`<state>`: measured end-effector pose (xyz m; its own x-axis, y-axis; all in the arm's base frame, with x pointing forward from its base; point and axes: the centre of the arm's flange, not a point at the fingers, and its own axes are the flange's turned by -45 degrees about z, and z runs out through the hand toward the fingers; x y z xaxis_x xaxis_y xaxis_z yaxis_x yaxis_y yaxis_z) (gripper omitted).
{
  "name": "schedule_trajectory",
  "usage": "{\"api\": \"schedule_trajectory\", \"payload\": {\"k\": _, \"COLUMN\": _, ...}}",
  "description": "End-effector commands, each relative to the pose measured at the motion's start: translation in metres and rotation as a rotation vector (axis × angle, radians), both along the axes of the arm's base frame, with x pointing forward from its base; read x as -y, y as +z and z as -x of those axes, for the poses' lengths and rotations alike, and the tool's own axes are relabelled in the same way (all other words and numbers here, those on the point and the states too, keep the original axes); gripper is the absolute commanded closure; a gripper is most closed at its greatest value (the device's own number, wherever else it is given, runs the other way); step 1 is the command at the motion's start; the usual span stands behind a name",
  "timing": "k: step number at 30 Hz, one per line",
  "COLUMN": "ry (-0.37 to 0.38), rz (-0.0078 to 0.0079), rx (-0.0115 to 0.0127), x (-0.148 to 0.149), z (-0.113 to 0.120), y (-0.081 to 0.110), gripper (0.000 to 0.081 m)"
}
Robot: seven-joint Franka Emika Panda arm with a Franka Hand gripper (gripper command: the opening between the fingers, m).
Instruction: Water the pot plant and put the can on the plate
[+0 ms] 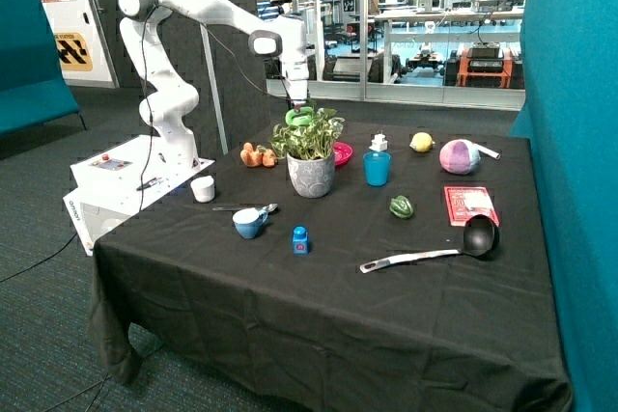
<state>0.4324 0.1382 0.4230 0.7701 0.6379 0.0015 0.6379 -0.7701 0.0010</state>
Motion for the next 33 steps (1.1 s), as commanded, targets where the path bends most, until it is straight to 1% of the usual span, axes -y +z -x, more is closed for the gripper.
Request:
{"api": "schedule_trajectory", "payload": {"k": 1, "ry": 0.082, "rz": 0.0003, "rx": -0.0017, "x": -0.025, "z": 0.008, "y": 0.001, "gripper": 0.0361}}
{"api": "schedule_trajectory", "payload": {"k": 2, "ry": 0.088, "rz": 0.0003, "rx": -0.0017, "x": -0.028, "z": 0.01, "y": 0.001, "gripper": 0.0364}}
{"api": "schedule_trajectory", "payload": {"k": 4, "ry": 0.107, "rz": 0.0003, "rx": -0.0017, "x": -0.033, "z": 0.014, "y": 0.001, "gripper": 0.0399}}
{"api": "schedule_trajectory", "payload": {"k": 7, "ry": 0.128, "rz": 0.0003, "rx": -0.0017, "x": -0.041, "z": 0.02, "y": 0.0, "gripper": 0.0391}}
{"api": "schedule_trajectory", "payload": {"k": 8, "ry": 0.14, "rz": 0.0003, "rx": -0.0017, "x": -0.043, "z": 0.022, "y": 0.0, "gripper": 0.0421}}
{"api": "schedule_trajectory", "payload": {"k": 9, "ry": 0.147, "rz": 0.0003, "rx": -0.0017, "x": -0.046, "z": 0.024, "y": -0.001, "gripper": 0.0412}}
{"api": "schedule_trajectory", "payload": {"k": 10, "ry": 0.163, "rz": 0.0003, "rx": -0.0017, "x": -0.05, "z": 0.027, "y": -0.002, "gripper": 0.0423}}
{"api": "schedule_trajectory", "payload": {"k": 15, "ry": 0.188, "rz": 0.0004, "rx": -0.0017, "x": -0.06, "z": 0.035, "y": -0.004, "gripper": 0.0416}}
{"api": "schedule_trajectory", "payload": {"k": 18, "ry": 0.198, "rz": 0.0004, "rx": -0.0017, "x": -0.063, "z": 0.038, "y": -0.004, "gripper": 0.0446}}
{"api": "schedule_trajectory", "payload": {"k": 19, "ry": 0.205, "rz": 0.0004, "rx": -0.0017, "x": -0.064, "z": 0.039, "y": -0.005, "gripper": 0.043}}
{"api": "schedule_trajectory", "payload": {"k": 23, "ry": 0.22, "rz": 0.0004, "rx": -0.0017, "x": -0.069, "z": 0.041, "y": -0.005, "gripper": 0.0457}}
{"api": "schedule_trajectory", "payload": {"k": 24, "ry": 0.222, "rz": 0.0004, "rx": -0.0017, "x": -0.07, "z": 0.042, "y": -0.006, "gripper": 0.0446}}
{"api": "schedule_trajectory", "payload": {"k": 28, "ry": 0.235, "rz": 0.0004, "rx": -0.0017, "x": -0.075, "z": 0.044, "y": -0.006, "gripper": 0.0456}}
{"api": "schedule_trajectory", "payload": {"k": 29, "ry": 0.242, "rz": 0.0004, "rx": -0.0017, "x": -0.077, "z": 0.046, "y": -0.006, "gripper": 0.0435}}
{"api": "schedule_trajectory", "payload": {"k": 30, "ry": 0.249, "rz": 0.0004, "rx": -0.0017, "x": -0.079, "z": 0.047, "y": -0.006, "gripper": 0.043}}
{"api": "schedule_trajectory", "payload": {"k": 32, "ry": 0.261, "rz": 0.0004, "rx": -0.0017, "x": -0.083, "z": 0.05, "y": -0.005, "gripper": 0.0454}}
{"api": "schedule_trajectory", "payload": {"k": 33, "ry": 0.266, "rz": 0.0004, "rx": -0.0017, "x": -0.085, "z": 0.051, "y": -0.005, "gripper": 0.0439}}
